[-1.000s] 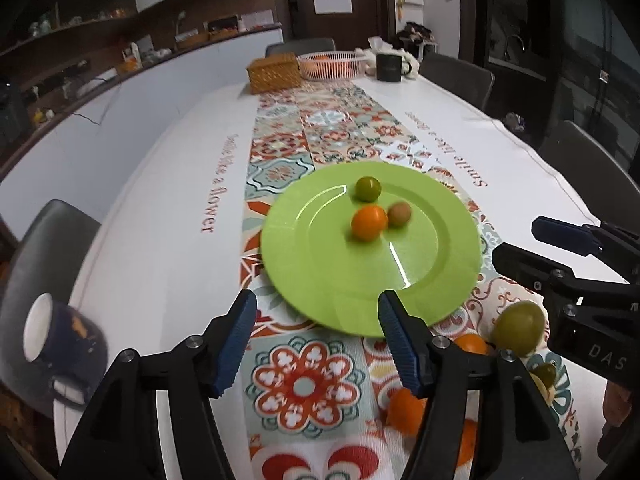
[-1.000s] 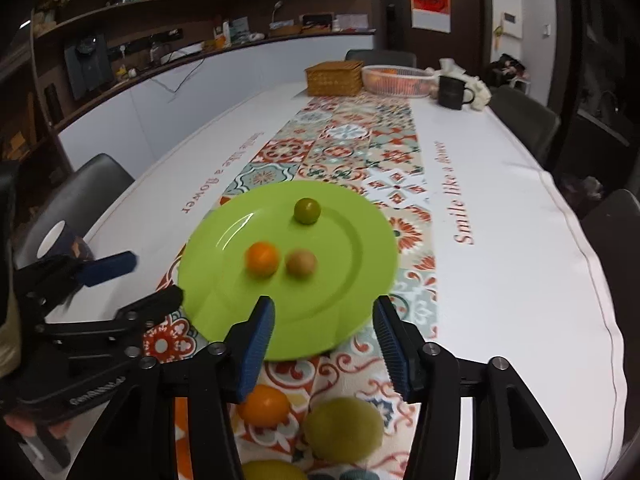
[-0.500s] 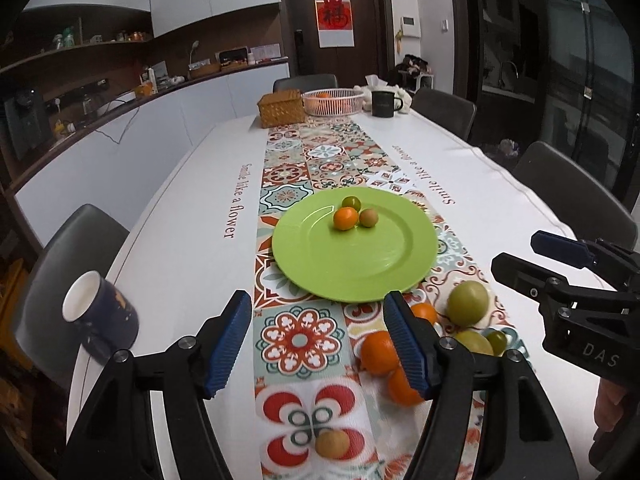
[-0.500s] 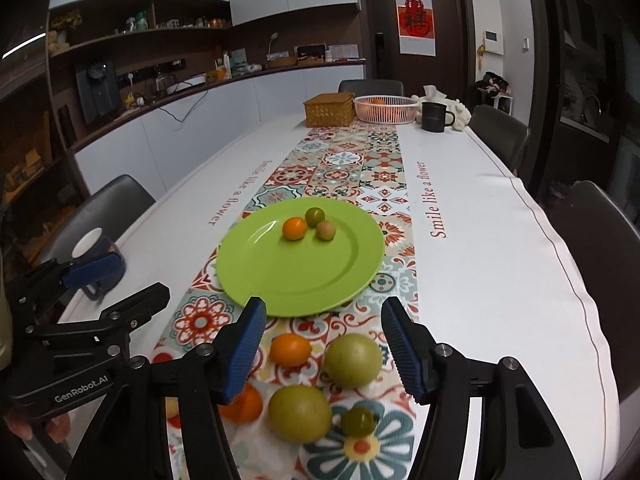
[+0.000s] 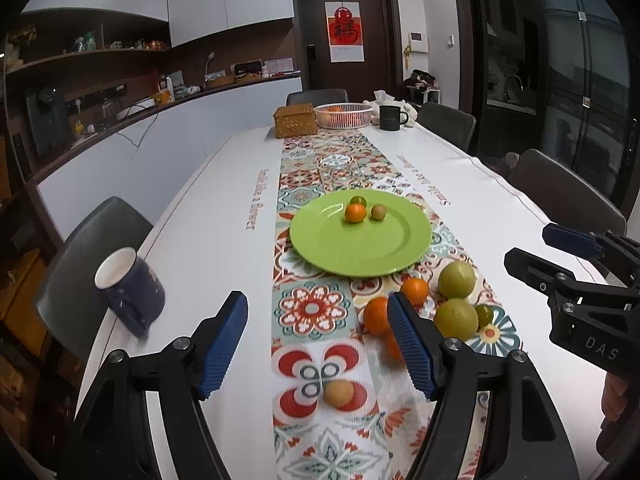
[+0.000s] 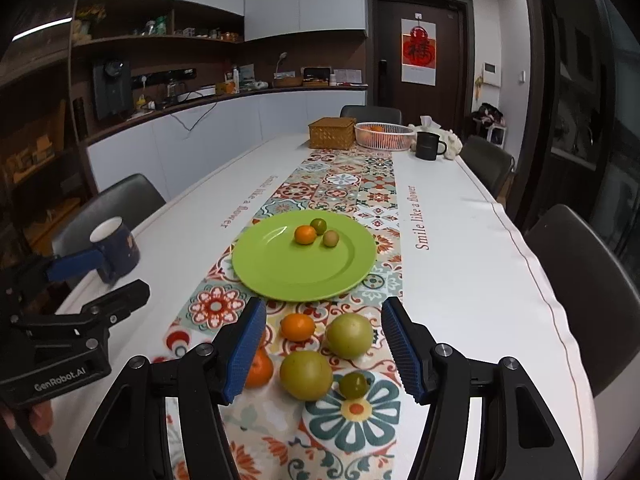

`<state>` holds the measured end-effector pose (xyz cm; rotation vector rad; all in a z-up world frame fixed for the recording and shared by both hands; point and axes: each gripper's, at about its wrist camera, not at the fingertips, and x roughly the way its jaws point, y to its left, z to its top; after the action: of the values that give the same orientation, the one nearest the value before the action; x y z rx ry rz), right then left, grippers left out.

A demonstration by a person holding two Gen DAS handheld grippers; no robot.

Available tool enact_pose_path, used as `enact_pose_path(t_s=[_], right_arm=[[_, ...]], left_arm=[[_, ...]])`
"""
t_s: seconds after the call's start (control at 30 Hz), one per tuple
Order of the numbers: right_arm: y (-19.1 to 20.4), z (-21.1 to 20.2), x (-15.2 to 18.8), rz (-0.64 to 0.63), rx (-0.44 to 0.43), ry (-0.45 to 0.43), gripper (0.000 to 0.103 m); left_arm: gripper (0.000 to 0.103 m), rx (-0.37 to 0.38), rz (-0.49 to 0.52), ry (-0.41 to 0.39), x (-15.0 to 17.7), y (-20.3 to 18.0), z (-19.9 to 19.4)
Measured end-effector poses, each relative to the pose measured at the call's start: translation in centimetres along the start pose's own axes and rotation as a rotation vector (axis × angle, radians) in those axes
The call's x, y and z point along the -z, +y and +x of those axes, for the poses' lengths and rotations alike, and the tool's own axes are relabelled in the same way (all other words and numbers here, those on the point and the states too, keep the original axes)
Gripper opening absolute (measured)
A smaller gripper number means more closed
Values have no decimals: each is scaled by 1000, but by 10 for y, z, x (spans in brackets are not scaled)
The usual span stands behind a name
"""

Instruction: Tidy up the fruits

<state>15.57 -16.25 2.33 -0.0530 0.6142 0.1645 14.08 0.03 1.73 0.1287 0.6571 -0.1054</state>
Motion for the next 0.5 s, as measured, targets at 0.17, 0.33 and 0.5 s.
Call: enact_pose_path(t_s=[0.17,0.33,0.5], right_arm=[[4,-2,14,-20,1,21,61],[6,-1,31,-27,-6,48,61],[10,-2,44,-54,10,51,61]], left_arm=[[72,6,15,15,19,-2,-1],[72,15,23,20,42,-4,-3],[72,31,25,35,59,-5,-1]])
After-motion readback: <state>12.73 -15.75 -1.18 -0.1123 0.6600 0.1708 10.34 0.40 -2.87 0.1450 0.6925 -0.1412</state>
